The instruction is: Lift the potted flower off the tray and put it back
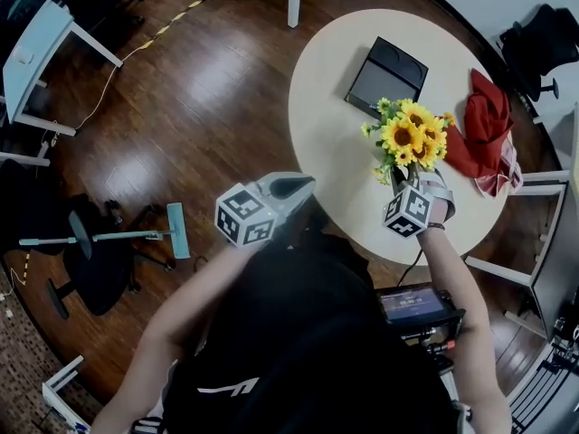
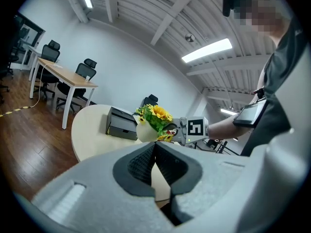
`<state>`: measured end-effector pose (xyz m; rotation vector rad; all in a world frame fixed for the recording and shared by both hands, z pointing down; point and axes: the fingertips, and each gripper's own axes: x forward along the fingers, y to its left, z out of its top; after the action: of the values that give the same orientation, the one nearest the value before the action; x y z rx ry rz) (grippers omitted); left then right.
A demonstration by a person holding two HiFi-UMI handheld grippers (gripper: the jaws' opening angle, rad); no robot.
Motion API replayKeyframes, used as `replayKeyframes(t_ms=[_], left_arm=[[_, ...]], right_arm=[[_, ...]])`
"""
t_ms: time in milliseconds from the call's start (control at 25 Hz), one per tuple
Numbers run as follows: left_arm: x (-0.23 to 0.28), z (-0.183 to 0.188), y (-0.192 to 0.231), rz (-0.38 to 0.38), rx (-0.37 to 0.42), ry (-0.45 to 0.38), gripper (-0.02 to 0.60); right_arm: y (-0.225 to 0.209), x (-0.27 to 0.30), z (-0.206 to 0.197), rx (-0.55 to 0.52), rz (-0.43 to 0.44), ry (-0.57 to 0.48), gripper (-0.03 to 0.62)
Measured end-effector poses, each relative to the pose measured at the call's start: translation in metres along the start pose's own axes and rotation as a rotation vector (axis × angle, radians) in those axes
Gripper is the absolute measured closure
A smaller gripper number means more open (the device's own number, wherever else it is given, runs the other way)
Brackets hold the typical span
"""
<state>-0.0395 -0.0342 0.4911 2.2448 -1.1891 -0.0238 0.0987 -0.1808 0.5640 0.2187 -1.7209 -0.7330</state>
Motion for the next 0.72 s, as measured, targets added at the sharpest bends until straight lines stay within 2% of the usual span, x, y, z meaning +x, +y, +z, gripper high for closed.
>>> replayKeyframes(t_ms=[160, 440, 720], left_arm=[[0.002, 0.005, 0.003, 0.019, -0.007, -0.018, 0.577], [-0.009, 0.009, 0.016, 0.099, -0.038, -0.053, 0.577], [-0.019, 0.008, 0.030, 0.183, -0.072, -0.060, 0.577]], right_arm=[[-0.042, 0.010, 0.004, 0.009, -0.007, -0.013, 0.513], [-0.105, 0.048, 0.016, -0.021, -0.008, -0.026, 0.513], [-0.136, 0.101, 0.019, -0.070, -0.006, 0.005, 0.511]])
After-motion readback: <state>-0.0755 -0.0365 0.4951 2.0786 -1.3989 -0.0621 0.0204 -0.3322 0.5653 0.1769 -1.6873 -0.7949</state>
